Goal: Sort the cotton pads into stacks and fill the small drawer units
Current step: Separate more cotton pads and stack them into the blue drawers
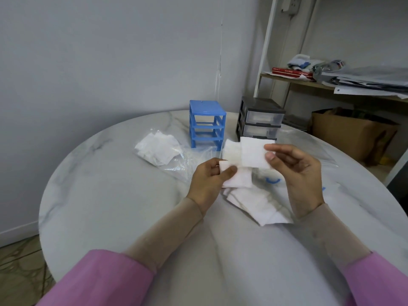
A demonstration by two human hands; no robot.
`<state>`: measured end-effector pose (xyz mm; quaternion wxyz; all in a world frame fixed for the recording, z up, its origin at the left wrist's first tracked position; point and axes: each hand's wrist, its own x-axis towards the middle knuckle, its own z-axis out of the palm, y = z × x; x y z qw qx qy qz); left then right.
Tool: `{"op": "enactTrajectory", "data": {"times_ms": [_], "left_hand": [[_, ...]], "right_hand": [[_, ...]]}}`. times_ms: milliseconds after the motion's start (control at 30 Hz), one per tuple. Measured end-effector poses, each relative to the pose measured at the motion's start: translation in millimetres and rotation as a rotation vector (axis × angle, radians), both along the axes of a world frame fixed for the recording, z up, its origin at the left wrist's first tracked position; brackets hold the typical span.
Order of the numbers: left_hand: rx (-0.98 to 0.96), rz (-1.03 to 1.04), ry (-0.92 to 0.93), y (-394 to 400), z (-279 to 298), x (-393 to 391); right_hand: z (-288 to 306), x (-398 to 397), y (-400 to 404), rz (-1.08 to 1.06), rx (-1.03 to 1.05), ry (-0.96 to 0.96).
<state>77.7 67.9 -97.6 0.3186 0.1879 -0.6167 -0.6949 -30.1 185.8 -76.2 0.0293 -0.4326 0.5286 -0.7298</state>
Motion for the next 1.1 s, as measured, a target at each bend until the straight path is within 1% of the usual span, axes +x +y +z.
{"op": "enactTrajectory", "data": {"times_ms": [100, 200, 333, 600, 767, 900, 1000, 1100], "left_hand": [[0.049, 0.011, -0.037, -1.1, -0.5, 1.8], [0.088, -0.020, -0.056, -0.3, 0.6, 2.8], [0.160, -0.052, -0.053, 2.5, 5.2, 2.5], [0.222, -0.042, -0.056, 5.9, 11.1, 2.6], [0.210, -0.051, -0.068, 6.1, 12.7, 3.1], [0.175, -0.093, -0.063, 6.5, 13.5, 3.5], [0.110, -0.104, -0.030, 7.6, 11.2, 3.9], [0.094, -0.104, -0.008, 7.8, 10.0, 3.8]], "right_hand": [[-1.9, 0.2, -2.1, 0.077, 0.023, -0.041], [-6.1, -0.6, -4.3, 0.134, 0.133, -0.041], [-11.5, -1.6, -4.5, 0.125, 0.241, 0.004], [-13.0, -3.0, -2.5, 0.101, 0.342, 0.084], [-14.8, -4.1, -2.5, 0.067, 0.376, 0.115], [-13.2, -1.5, -2.5, 0.025, 0.392, 0.185], [-13.4, -2.2, -2.9, -0.053, 0.430, 0.229], [-13.9, -3.5, -2.5, -0.121, 0.435, 0.247]]}}
